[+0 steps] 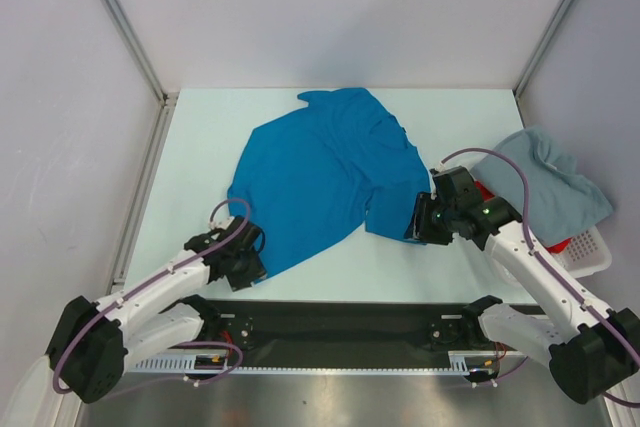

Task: Fold and stack the t-shirts
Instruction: Flatten the tshirt out

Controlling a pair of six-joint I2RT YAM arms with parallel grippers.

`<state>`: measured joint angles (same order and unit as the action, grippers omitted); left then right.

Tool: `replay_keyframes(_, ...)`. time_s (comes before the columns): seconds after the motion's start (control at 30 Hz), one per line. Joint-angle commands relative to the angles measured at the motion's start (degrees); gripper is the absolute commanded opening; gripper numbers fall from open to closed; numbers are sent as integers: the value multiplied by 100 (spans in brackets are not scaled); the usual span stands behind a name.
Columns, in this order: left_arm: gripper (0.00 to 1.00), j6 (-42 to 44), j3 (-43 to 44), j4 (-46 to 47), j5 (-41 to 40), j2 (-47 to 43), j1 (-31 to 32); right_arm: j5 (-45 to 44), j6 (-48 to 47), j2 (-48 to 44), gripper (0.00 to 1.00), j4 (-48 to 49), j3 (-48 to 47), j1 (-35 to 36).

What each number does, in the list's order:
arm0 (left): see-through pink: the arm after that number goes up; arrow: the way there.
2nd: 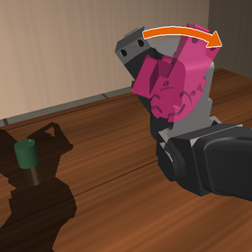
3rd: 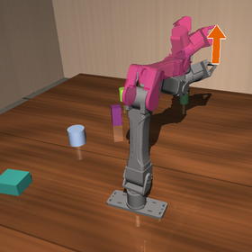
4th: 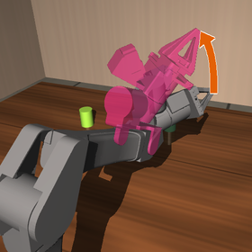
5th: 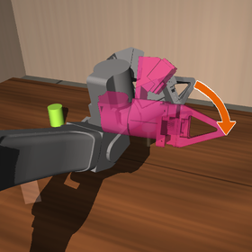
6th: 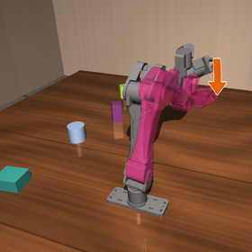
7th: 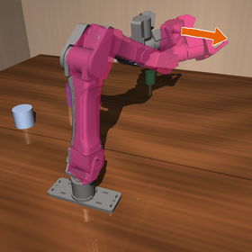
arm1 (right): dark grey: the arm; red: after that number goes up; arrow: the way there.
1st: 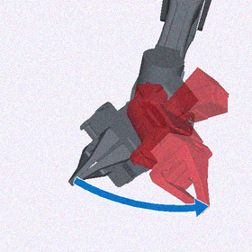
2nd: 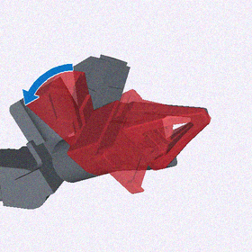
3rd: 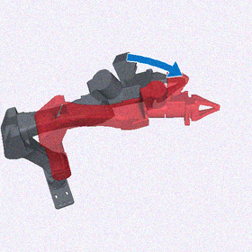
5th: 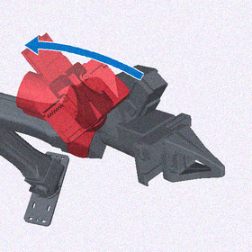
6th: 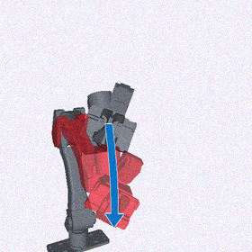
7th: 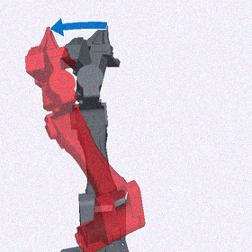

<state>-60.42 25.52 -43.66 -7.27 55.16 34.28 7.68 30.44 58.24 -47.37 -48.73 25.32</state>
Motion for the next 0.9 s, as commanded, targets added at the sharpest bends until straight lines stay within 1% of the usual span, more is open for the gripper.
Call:
replay_keyframes(0.0, 48, -154, 32, 173, -3, 162, 43, -188, 24, 38, 43, 44, -84, 25)
replay_keyframes(0.17, 47, -101, 24, 182, -64, 329, 43, -232, -2, 91, 43, 27, -189, 8)
replay_keyframes(0.37, 38, -119, -56, 270, -90, 425, 43, -460, -11, 100, 43, -96, -242, 8)
replay_keyframes(0.5, 27, -14, -29, 357, -117, 549, -44, -575, 24, 74, 44, -246, -330, -1)
replay_keyframes(0.57, 24, 48, -29, 445, -73, 601, -106, -531, 41, 47, 45, -272, -339, -1)
replay_keyframes(0.67, 11, 162, 32, 446, -38, 637, -273, -575, 111, 21, 47, -333, -313, -1)
replay_keyframes(0.7, 0, 215, 84, 385, -99, 541, -316, -627, 155, 21, 48, -360, -278, -1)
replay_keyframes(0.73, 0, 224, 155, 271, -160, 444, -317, -732, 199, 30, 50, -378, -199, -1)
replay_keyframes(0.77, 0, 241, 347, 9, -231, 356, -317, -742, 313, 47, 54, -386, -146, -53)
replay_keyframes(0.8, 0, 337, 453, -115, -397, 260, -326, -759, 401, 56, 56, -404, -102, -88)
replay_keyframes(0.87, 0, 417, 795, -562, -564, -22, -352, -742, 533, 100, 57, -317, 65, -229)
